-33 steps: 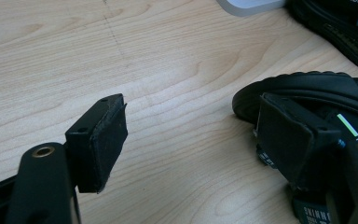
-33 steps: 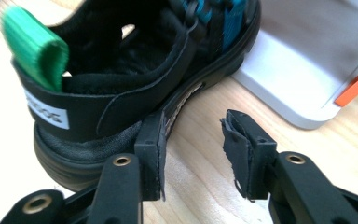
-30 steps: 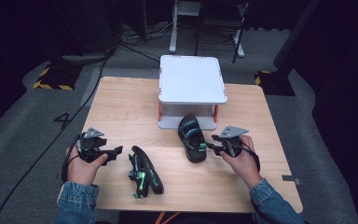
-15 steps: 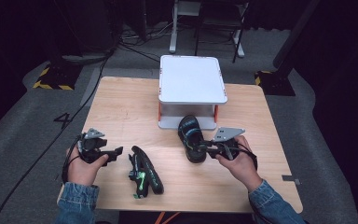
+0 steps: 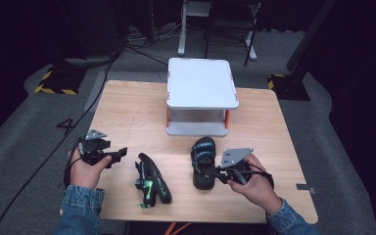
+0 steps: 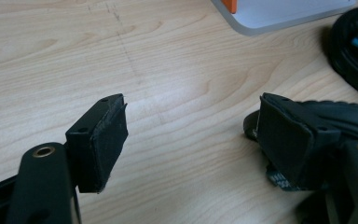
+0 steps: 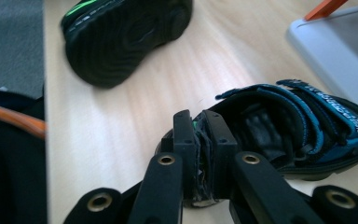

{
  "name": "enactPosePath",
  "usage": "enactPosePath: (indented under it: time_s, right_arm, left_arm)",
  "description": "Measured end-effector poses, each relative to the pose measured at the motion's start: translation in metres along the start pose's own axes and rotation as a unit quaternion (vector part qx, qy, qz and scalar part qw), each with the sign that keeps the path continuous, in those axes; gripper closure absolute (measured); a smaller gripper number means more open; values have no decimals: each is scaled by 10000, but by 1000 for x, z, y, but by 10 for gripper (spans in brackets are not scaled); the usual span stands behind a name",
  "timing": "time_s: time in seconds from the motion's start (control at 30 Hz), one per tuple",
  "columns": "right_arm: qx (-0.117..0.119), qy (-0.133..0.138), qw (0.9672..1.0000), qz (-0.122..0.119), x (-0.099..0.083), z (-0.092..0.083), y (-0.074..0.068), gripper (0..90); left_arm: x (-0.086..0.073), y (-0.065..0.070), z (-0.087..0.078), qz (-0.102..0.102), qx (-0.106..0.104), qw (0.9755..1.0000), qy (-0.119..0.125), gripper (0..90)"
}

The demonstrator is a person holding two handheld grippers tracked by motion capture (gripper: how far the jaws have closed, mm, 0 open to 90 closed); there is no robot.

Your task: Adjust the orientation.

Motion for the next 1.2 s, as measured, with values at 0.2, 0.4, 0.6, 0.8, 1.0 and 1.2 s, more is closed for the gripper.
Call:
enactPosePath:
  time_s: [0.2,0.4,0.6,0.8,1.0,1.2]
  right_arm:
    - [146,-99,9998,-78,-9,-5,-14,852]
    - [437,-72,9990,78,-14,-12,-18,848]
    - [590,4,9983,-19,-10,-10,-24,821]
    - [401,379,9983,205,1,-23,-14,548]
    - [-49,673,9956,647,18,-14,5,399]
    - [-107,643,9963,569,42,4,5,364]
  left_arm:
    - [14,3,4,53,-86,9999,68,251]
    - [20,1,5,58,-83,9999,89,251]
    - [21,0,6,1,-89,9999,91,251]
    - [20,-4,6,-24,-7,10000,78,251]
    - [10,-7,-2,-109,102,9998,123,256]
    - [-10,-16,-14,-246,272,9992,128,261]
Point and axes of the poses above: each handheld gripper's, and its own axes: z roughly forward along the jaws, x roughly out of its top, y roughly to its right, the point moved 9 cm from there along z, roughly forward along the jaws, and after that the axes turned 13 degrees about -y, right-handed, at the moved point
